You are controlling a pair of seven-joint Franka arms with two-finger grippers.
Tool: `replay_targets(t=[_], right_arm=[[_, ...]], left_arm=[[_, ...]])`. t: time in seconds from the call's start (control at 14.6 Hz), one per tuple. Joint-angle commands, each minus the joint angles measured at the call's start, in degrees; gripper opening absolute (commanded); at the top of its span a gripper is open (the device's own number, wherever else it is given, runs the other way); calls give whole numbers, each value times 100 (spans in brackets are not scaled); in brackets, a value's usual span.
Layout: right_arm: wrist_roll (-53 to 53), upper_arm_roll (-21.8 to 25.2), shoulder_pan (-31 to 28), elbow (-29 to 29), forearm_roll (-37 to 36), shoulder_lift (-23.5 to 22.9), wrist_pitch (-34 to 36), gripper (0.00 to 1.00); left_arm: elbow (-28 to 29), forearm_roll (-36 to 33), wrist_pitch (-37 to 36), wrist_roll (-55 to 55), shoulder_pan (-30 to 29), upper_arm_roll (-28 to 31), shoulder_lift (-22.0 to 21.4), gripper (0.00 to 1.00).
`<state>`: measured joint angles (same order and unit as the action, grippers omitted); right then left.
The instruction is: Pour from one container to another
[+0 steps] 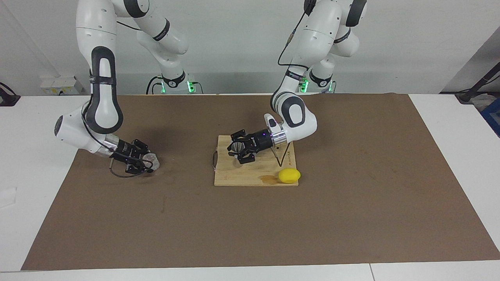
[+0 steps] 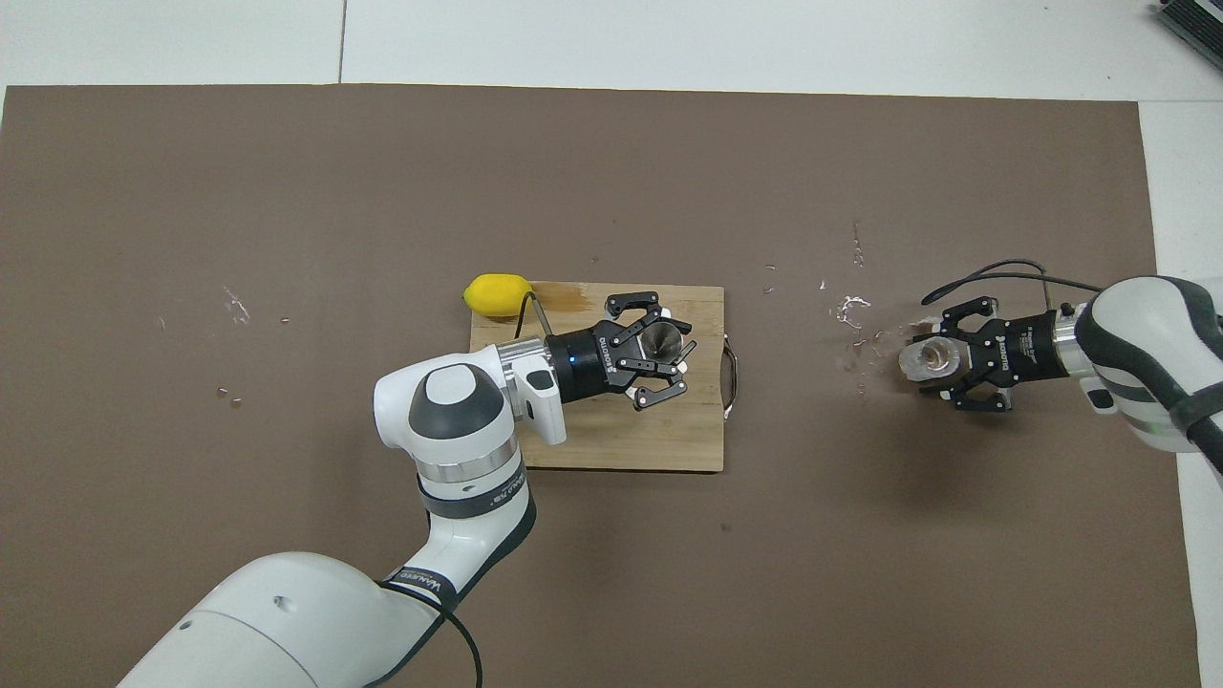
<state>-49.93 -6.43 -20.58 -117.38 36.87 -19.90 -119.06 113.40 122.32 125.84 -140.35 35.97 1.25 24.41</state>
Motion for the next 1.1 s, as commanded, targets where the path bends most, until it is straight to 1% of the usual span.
replay_targets(t=[0.0,0.07,0.14,0.41,0.55,0.82,1.03], right_arm=[[168,-25,-34,-136,189,153,41,66],[168,-25,-34,-136,189,196,49,62],[159,-33,-25,-128,189,223,49,56],[-25,-51,-25,-110,197,328,93,25],[-140,-60,-16,-93,189,381,102,18],[-666,-60,308,-66,197,574,93,16],[-1237,-60,642,-57,189,776,32,16]], left_arm=[[-37,38,-43,140,42,33,11,0],[-28,38,1,114,77,33,11,0],[-28,38,80,79,103,42,11,0],[-37,20,388,-88,209,33,37,0],[-37,20,424,-141,226,24,46,99],[129,20,441,-150,227,42,-41,100],[507,-6,432,-159,165,68,-365,100]])
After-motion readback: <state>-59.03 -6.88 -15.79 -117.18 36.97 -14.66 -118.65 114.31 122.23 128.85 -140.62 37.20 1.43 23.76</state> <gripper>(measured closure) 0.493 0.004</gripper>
